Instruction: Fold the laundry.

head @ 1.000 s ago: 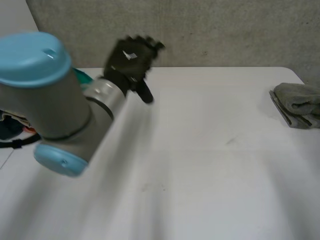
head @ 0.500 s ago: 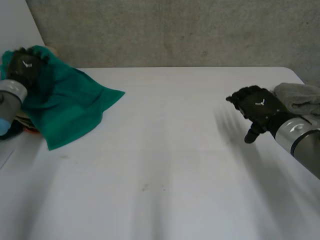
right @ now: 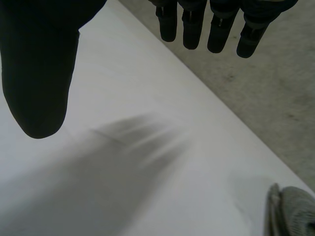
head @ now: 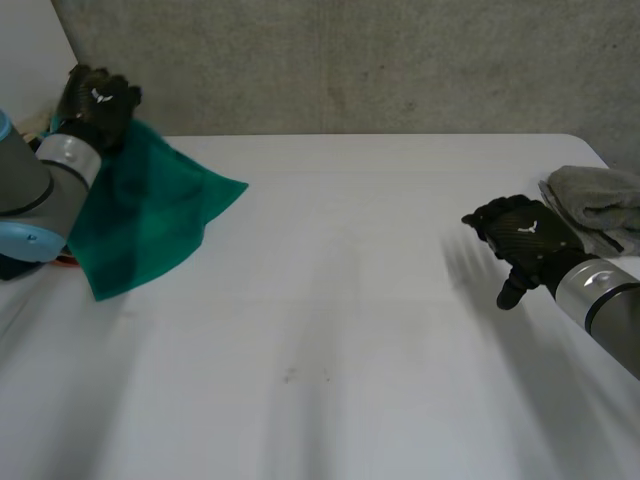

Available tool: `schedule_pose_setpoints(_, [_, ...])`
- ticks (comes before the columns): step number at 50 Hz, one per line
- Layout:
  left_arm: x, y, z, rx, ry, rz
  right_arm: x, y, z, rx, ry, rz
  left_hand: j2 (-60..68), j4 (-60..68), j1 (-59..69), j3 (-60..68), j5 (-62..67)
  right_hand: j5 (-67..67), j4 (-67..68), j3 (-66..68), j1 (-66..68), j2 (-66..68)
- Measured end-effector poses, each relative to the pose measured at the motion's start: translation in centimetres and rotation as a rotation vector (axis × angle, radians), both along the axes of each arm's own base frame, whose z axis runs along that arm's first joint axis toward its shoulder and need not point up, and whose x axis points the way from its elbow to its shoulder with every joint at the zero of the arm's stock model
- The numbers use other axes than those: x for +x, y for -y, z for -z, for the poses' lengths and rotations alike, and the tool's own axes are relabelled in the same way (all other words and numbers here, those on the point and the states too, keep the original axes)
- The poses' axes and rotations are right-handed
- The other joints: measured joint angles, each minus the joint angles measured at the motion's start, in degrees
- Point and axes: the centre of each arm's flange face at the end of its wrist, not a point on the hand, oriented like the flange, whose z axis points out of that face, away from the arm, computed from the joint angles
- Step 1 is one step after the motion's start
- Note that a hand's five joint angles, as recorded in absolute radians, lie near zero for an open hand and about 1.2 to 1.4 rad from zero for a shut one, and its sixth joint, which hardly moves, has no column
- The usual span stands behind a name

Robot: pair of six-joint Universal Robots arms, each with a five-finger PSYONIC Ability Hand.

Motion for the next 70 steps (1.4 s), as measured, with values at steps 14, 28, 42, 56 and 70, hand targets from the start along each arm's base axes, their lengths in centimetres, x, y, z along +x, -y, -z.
schedule_pose_setpoints(14, [-11.7, -16.5, -5.1, 0.137, -0.285, 0.431, -1.7, 0.6, -5.7, -0.129, 0.121, 0.099, 0.1, 0.3, 0.0, 0.2, 0.0, 0.0, 0.0, 0.0, 0.0, 0.0])
schedule_pose_setpoints(28, [-17.7, -24.6, 2.9, 0.486, -0.315, 0.633, -2.6, 0.8, -6.5, -0.126, 0.146, 0.138, -52.5, -52.5, -47.4, -51.6, -50.5, 0.0, 0.0, 0.0, 0.0, 0.0])
schedule_pose_setpoints(42, [-11.5, -20.2, 1.5, 0.512, -0.319, 0.425, -1.2, -1.5, -5.4, 0.087, 0.135, 0.091, -54.9, -54.6, -48.8, -54.0, -52.7, 0.0, 0.0, 0.0, 0.0, 0.0])
schedule_pose_setpoints(56, [-7.5, -18.3, 8.8, 0.637, -0.066, 0.272, 4.4, -6.0, -1.0, 0.271, 0.090, -0.101, -54.8, -54.5, -48.6, -53.9, -52.4, 0.0, 0.0, 0.0, 0.0, 0.0])
schedule_pose_setpoints(70, [-9.8, -16.0, 12.7, 0.607, -0.010, 0.315, 6.2, -5.8, 2.5, 0.237, 0.066, -0.092, -47.2, -47.0, -41.5, -46.7, -44.6, 18.9, 19.2, 19.2, 17.9, 19.1])
